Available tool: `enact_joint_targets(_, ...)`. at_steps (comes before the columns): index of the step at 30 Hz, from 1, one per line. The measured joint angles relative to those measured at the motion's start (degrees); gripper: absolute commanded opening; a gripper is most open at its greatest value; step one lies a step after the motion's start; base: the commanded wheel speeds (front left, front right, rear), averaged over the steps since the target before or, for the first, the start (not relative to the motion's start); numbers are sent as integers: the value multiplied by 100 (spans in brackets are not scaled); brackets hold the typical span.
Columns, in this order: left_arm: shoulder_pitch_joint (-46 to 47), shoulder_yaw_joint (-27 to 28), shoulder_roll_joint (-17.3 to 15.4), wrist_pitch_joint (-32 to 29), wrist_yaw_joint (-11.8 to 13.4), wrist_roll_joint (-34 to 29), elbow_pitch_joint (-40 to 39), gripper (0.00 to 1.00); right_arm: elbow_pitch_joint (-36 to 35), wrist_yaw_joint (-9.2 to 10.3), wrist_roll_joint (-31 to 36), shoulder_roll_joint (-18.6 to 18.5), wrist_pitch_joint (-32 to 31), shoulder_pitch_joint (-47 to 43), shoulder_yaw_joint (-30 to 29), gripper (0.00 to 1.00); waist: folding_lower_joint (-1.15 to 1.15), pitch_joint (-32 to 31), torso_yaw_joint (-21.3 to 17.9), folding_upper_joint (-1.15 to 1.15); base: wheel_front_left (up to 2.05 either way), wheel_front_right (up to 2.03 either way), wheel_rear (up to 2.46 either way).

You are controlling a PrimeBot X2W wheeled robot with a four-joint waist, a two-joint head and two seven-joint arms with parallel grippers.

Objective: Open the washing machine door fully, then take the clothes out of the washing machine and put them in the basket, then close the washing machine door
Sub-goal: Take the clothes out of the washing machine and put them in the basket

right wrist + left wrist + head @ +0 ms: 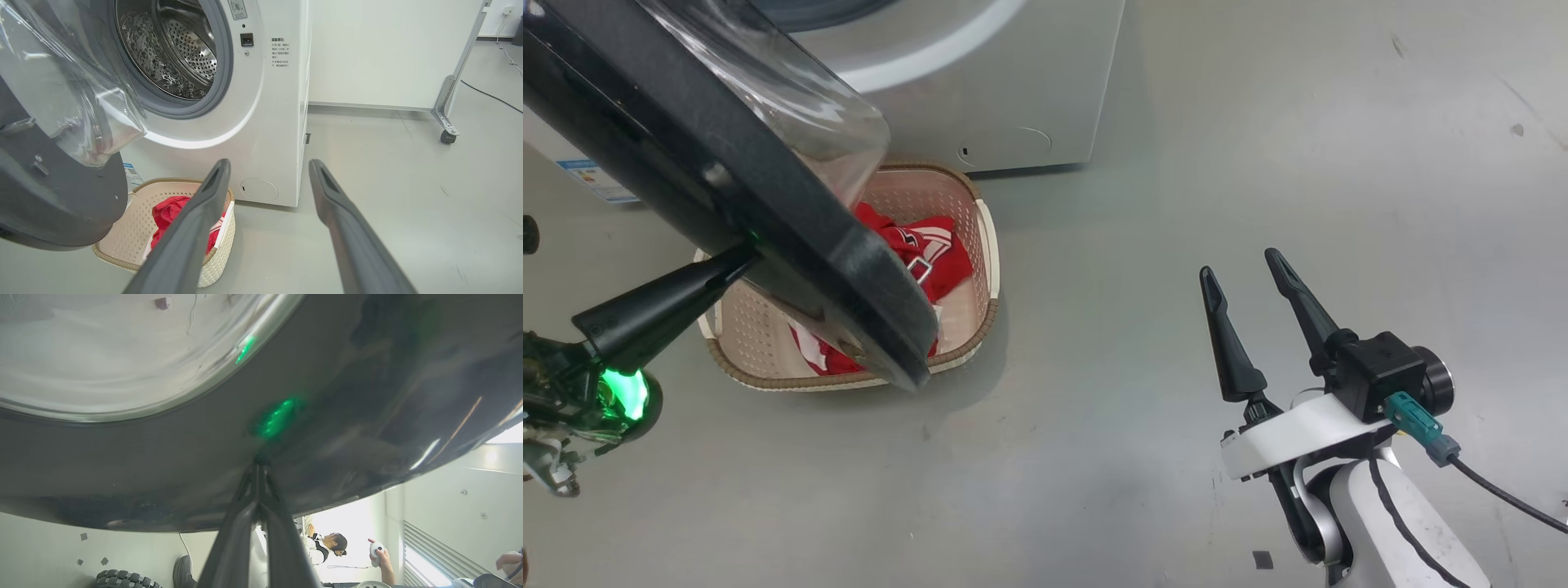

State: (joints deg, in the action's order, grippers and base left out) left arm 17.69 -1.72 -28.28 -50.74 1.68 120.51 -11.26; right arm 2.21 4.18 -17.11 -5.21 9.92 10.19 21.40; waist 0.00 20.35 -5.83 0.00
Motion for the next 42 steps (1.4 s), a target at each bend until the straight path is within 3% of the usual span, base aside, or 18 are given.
enact_joint_targets(19, 1102, -370, 142, 252, 359, -124, 76, 0, 140, 0, -155, 151, 204, 295, 109, 100, 0, 662, -584, 0, 0, 0, 0)
enact_joint_targets(42, 2510, -517, 346, 1038, 511, -515, 1184, 0, 561, -58, -508, 210, 387, 606, 380, 100, 0, 1043, -1458, 0, 0, 0, 0)
